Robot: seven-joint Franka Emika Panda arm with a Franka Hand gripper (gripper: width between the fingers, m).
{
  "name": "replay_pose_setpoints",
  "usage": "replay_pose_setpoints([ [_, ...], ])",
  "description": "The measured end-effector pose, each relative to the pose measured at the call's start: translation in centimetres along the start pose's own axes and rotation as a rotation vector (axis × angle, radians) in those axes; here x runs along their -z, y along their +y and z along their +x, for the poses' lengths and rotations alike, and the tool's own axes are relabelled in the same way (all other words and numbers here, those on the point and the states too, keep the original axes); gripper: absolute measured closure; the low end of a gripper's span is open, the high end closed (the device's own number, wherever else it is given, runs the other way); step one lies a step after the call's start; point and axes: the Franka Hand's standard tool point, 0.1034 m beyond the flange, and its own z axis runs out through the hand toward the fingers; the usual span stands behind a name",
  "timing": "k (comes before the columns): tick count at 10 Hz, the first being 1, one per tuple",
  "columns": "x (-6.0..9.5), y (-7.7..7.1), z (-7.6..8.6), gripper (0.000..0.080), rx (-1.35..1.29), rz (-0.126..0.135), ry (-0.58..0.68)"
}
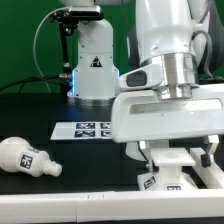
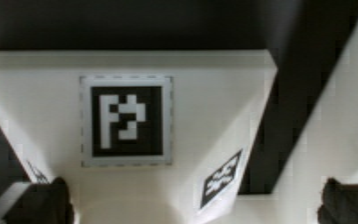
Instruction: Assemble lamp
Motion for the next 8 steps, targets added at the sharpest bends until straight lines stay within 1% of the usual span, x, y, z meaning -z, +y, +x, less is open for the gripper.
replay_pose_setpoints([
  [2, 0.0, -1.3, 0.3, 0.0101, 0.010, 0.011, 0.000],
  [3, 0.0, -1.3, 0.3, 0.0101, 0.006, 0.009, 0.002],
  [5, -0.1, -1.2, 0.2, 0.0101, 0.007, 0.005, 0.003],
  [8, -0.3, -0.2, -0.2, 0.0101, 0.013, -0.003, -0.005],
])
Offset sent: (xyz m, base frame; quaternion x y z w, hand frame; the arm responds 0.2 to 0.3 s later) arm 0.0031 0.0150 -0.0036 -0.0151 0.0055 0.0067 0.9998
